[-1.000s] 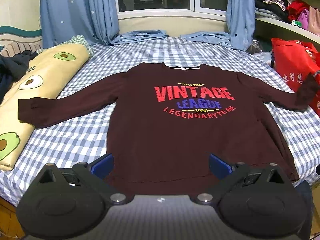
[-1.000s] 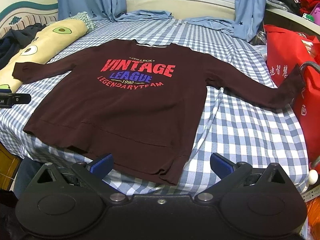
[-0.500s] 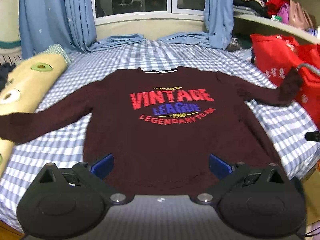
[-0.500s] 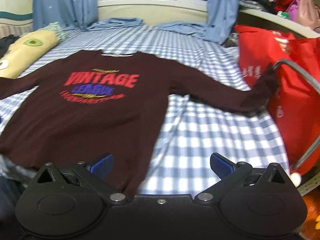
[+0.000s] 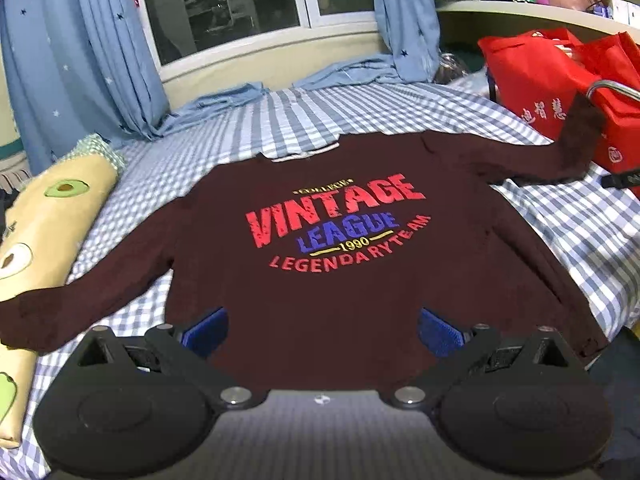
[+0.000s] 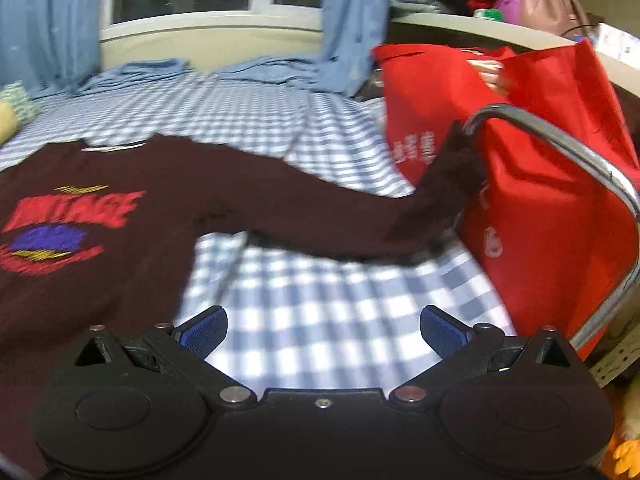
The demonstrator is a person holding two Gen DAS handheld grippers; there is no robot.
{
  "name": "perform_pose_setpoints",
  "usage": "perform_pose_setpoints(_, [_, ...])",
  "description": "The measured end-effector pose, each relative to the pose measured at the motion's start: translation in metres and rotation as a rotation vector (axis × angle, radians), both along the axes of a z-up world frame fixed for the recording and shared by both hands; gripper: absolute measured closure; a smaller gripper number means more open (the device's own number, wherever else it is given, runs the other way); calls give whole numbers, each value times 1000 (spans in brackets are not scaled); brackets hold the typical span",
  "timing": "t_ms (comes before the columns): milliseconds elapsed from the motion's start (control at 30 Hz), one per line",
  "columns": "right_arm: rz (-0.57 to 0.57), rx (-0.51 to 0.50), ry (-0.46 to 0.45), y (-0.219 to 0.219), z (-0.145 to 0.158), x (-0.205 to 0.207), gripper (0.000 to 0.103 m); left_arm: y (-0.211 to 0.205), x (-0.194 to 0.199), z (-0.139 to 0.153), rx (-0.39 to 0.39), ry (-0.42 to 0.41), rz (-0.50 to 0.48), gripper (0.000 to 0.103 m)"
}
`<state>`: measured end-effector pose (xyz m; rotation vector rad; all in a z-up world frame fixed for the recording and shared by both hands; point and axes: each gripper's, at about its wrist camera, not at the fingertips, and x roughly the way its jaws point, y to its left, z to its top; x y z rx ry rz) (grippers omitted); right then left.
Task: Fold small clothes
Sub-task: 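Grasp the sleeve cuff near the red bag with the right gripper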
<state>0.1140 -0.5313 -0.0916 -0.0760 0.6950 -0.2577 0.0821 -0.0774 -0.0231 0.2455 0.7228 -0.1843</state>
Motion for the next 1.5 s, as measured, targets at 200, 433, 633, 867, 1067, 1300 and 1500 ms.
perform_pose_setpoints(200, [-92,-76,-103,-54,-17,39,3,3,-5,-2,-2,-24,-33,1])
perform_pose_setpoints(433, [-139,-93,-214,-114,-33,77,13,4,-12,1,-12,-86,-11,1])
perform_pose_setpoints(633, [-194,-89,-213,-140,-44,92,20,18,-4,3,-44,-95,63,1])
perform_pose_setpoints(867, [-216,-26,-268,-149,-46,113,18,22,-1,12,-33,-162,95,1])
perform_pose_setpoints(1067, [-179,-14,-332,-145,-45,103,30,30,6,8,-47,-152,112,1])
perform_pose_setpoints(1300, [-113,-39,-349,-138,-47,97,45,32,8,1,-60,-135,109,1])
perform_pose_setpoints(1500, [-139,-37,-361,-145,-38,113,55,35,7,2,-59,-139,114,1])
